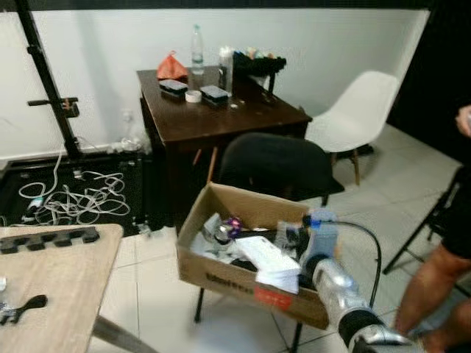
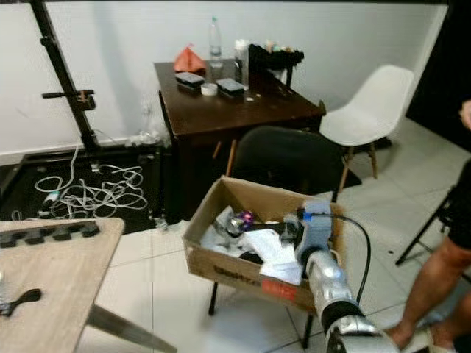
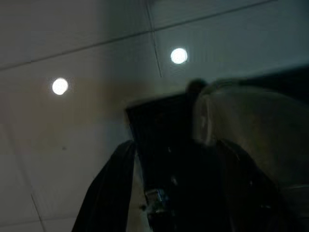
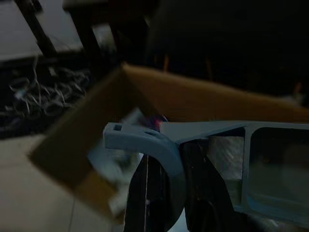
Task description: Picking trash to rubbish bin
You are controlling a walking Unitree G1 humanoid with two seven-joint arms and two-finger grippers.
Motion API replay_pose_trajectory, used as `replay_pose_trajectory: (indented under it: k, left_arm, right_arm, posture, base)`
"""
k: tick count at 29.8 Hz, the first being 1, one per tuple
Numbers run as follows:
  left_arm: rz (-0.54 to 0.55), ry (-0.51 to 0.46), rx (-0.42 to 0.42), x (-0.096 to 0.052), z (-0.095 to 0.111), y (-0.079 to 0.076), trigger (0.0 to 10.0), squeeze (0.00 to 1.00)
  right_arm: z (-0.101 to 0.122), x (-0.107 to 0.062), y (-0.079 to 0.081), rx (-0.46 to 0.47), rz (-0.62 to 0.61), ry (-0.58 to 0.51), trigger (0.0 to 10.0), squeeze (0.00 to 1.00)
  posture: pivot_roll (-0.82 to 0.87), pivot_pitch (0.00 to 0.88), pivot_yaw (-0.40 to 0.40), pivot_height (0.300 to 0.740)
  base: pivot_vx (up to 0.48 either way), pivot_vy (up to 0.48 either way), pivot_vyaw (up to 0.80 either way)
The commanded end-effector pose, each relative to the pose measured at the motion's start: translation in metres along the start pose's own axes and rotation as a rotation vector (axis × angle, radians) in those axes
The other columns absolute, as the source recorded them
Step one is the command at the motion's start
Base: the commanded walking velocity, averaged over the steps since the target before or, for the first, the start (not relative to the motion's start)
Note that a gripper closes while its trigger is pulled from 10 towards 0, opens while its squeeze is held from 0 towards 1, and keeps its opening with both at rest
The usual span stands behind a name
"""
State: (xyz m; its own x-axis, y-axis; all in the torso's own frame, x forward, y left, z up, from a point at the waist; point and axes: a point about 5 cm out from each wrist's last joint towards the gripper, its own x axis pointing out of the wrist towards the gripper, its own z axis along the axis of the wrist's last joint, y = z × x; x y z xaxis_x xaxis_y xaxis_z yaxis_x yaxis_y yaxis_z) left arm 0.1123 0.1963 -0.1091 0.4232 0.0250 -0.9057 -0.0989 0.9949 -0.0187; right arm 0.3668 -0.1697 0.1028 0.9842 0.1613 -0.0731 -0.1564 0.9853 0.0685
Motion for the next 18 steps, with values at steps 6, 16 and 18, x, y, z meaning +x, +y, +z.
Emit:
replay_pose_trajectory:
  k: [6,16,18]
  left_arm:
    - [-0.005,0.037,-0.029,-0.0025,-0.0114,0.0049,10.0,0.0]
    - [-0.018,0.044,-0.01,-0.0027,-0.0124,0.0048,10.0,0.0]
    - [-0.02,0.047,-0.008,-0.0028,-0.0127,0.005,10.0,0.0]
  right_arm:
    - [-0.0064,-0.0018,0.0021,-0.008,-0.003,0.023,10.0,0.0]
    - [-0.007,-0.0021,0.0017,-0.008,-0.009,0.023,10.0,0.0]
    - [-0.007,-0.0021,0.002,-0.008,-0.008,0.023,10.0,0.0]
  posture:
    - [-0.07,0.077,0.025,0.74]
    - [-0.07,0.08,0.028,0.74]
    - [-0.07,0.08,0.028,0.74]
  base:
    - [0.047,0.0,0.0]
    - [0.0,0.0,0.0]
    - [0.0,-0.401,0.0]
